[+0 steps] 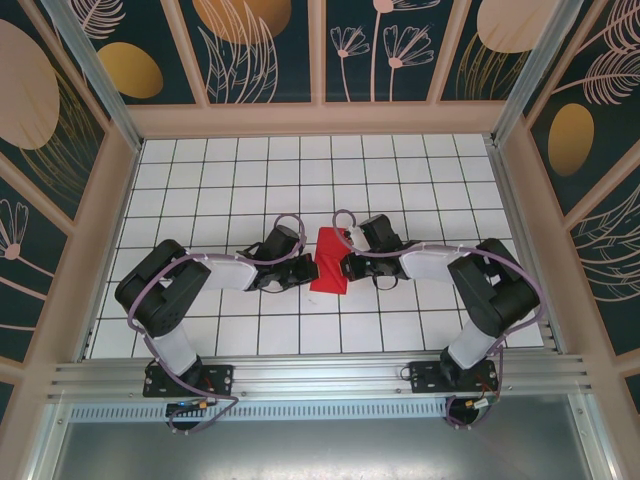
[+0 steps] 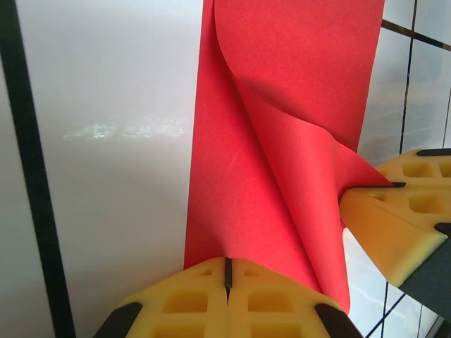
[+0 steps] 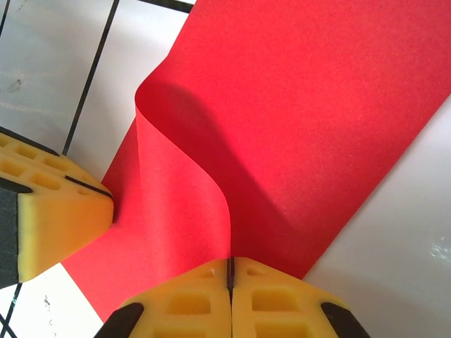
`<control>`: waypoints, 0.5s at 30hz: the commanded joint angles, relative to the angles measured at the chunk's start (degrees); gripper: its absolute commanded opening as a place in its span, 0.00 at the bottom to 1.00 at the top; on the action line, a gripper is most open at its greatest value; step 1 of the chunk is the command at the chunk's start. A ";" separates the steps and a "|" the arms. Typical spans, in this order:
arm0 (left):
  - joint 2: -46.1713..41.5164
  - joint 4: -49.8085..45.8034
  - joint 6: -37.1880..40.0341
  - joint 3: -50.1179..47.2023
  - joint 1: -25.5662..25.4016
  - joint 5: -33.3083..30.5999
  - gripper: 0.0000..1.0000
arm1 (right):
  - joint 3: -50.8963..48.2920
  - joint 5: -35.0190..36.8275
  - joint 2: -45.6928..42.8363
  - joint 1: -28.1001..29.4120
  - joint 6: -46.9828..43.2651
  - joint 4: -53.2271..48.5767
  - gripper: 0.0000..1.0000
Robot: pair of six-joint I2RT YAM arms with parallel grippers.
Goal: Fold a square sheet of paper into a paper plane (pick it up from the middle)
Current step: Fold the triangle a second time at the center of the table.
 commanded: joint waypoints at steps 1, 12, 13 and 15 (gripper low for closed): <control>2.50 -5.72 1.44 -0.38 -0.21 -2.87 0.00 | 1.54 -1.13 0.63 -0.63 -1.34 -0.48 0.07; 2.85 -5.72 1.49 -0.21 -0.21 -2.74 0.00 | 2.28 -1.33 1.94 -1.54 -1.87 -0.81 0.08; 2.93 -5.72 1.47 -0.21 -0.28 -2.70 0.00 | 2.24 -1.39 2.27 -1.54 -1.87 -0.77 0.08; 2.90 -5.72 1.45 -0.21 -0.21 -2.61 0.00 | 2.26 -1.53 2.66 -1.55 -1.80 -0.84 0.08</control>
